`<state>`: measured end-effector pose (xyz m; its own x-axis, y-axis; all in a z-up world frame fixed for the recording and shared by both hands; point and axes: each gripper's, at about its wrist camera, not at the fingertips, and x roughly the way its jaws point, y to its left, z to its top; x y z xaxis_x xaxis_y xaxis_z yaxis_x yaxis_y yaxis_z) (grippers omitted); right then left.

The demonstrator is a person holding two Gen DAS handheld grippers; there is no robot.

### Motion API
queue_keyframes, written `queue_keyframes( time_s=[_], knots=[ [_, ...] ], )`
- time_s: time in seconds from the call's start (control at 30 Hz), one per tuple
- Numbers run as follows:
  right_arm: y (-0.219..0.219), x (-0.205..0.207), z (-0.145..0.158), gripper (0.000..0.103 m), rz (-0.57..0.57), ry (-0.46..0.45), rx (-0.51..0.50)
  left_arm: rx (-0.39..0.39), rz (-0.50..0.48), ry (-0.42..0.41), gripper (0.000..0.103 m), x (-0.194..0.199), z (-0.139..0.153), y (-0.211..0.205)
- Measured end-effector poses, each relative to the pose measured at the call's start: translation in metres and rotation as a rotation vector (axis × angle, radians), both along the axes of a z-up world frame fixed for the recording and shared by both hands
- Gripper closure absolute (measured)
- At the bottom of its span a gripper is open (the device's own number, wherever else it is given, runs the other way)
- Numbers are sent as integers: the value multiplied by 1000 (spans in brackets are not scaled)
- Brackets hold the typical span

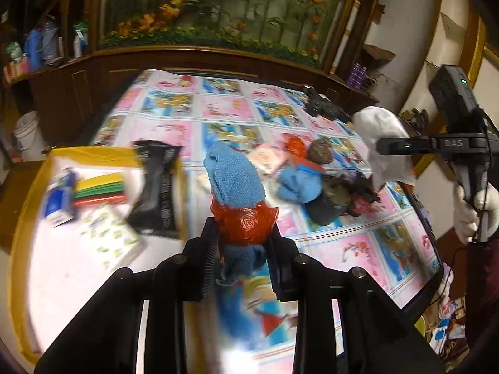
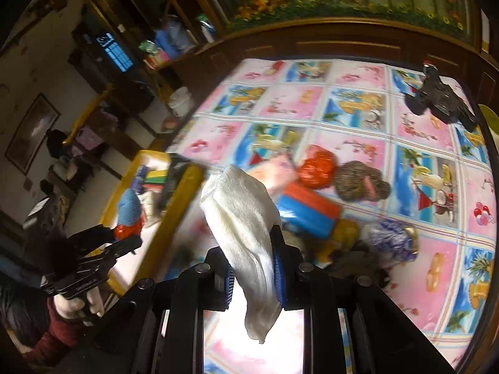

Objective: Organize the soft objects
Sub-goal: 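Carry sock and white cloth into the white box and release both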

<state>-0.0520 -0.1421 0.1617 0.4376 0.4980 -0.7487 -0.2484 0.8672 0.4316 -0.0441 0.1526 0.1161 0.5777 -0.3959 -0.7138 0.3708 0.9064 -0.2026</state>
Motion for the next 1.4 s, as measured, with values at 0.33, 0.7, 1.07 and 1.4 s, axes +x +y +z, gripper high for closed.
queue_keyframes(
  time_s=[0.33, 0.7, 1.07, 1.4],
  knots=[
    [97, -24, 2, 82, 177, 19, 87, 78, 250, 97, 76, 8, -40, 113],
    [225, 1, -44, 81, 314, 151, 114, 59, 297, 188, 76, 48, -81, 152],
    [331, 50, -119, 81, 354, 274, 113, -124, 319, 188, 61, 64, -72, 183],
    [365, 92, -143, 65, 293, 247, 48, -239, 316, 100, 47, 19, -46, 196]
  ],
)
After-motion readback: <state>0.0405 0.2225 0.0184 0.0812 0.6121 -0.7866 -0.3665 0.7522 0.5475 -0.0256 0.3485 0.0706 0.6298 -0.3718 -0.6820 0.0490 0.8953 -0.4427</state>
